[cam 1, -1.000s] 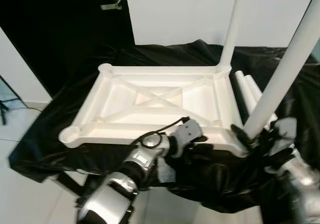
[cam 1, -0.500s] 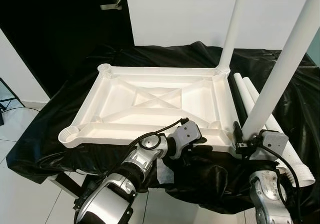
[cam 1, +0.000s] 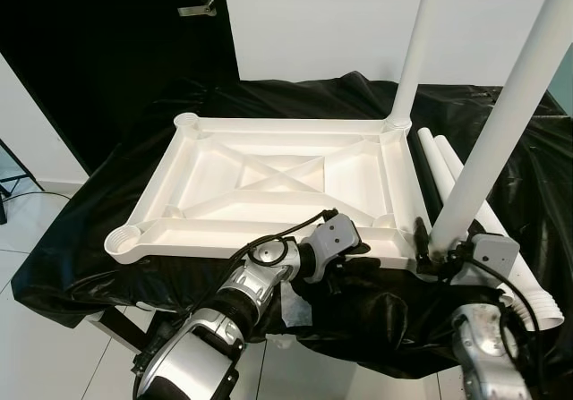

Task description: Building children table

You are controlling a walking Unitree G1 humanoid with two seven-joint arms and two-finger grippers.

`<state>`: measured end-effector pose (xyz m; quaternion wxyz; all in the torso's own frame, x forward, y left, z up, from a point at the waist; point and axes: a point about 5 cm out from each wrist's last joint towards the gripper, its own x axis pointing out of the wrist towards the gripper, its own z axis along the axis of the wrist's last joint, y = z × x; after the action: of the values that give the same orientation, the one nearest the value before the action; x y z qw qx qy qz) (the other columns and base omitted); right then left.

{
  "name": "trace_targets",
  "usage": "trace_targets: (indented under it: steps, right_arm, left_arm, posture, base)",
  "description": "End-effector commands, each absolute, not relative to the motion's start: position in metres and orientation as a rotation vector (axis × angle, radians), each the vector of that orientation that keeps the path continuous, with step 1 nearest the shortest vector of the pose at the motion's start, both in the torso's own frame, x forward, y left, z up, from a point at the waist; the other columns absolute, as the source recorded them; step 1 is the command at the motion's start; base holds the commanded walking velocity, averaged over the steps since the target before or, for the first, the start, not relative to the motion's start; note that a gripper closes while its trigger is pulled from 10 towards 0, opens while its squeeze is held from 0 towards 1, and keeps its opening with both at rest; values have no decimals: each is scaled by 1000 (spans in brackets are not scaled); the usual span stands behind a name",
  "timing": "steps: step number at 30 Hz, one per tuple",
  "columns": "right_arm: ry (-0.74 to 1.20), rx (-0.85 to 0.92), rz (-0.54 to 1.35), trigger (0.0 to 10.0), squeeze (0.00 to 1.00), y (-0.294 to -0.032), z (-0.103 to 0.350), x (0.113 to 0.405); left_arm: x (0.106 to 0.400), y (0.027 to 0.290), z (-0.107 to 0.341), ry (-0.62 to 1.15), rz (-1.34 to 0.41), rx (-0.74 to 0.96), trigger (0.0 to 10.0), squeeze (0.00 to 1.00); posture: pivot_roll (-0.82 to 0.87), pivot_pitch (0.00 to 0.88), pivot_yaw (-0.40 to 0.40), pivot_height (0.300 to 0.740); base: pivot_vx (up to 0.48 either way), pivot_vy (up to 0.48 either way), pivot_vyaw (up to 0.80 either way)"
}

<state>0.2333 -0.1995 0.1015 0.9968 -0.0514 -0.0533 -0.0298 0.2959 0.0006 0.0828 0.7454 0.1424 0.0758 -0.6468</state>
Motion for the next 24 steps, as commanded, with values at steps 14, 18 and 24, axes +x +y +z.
trace_targets:
  steps: [14,18,24]
  right_arm:
    - [8,-198,454,10000,0,-222,111,247]
    - [17,-278,501,863,0,-232,119,252]
    - [49,-299,555,0,0,-244,125,253]
  left_arm:
    - [279,8,54,345,-1507,296,10000,0]
    - [279,8,54,343,-1505,296,10000,0]
    - [279,10,53,345,-1502,295,10000,0]
  posture:
    - [-156,0,31,740]
    - [-146,0,29,740]
    - [-142,0,31,740]
  base:
    - [0,0,0]
    - [0,0,0]
    - [0,0,0]
